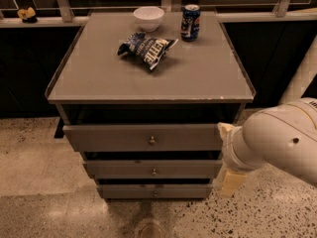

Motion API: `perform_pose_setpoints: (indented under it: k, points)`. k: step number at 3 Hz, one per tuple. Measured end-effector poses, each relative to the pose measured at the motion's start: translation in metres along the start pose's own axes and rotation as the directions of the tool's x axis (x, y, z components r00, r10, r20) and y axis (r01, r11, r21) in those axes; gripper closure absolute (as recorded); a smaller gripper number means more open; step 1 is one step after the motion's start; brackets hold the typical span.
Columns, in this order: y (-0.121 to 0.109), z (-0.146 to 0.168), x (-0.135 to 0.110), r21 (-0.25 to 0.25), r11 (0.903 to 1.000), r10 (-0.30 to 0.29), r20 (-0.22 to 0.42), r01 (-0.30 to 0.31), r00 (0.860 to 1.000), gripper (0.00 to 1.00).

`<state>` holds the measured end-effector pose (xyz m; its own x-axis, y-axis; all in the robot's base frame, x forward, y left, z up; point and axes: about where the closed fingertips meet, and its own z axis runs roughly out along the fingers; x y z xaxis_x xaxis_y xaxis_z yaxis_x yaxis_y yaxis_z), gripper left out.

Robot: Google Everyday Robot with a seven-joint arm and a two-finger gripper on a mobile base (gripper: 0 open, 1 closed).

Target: Open top drawer

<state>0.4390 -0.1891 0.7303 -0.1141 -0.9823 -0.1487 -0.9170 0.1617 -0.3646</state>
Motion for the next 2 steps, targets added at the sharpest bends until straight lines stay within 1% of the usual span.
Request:
perform_pose_setpoints:
  k: [1,2]
  points:
    - [-0.0376,0.0330,-0.0079,0.033,0.9993,-0.015,-0.020,0.015,1.000,0.00]
    - [-0.0384,0.0376,-0.0059,0.030,0.9995,-0.004,-0.025,0.005,1.000,0.00]
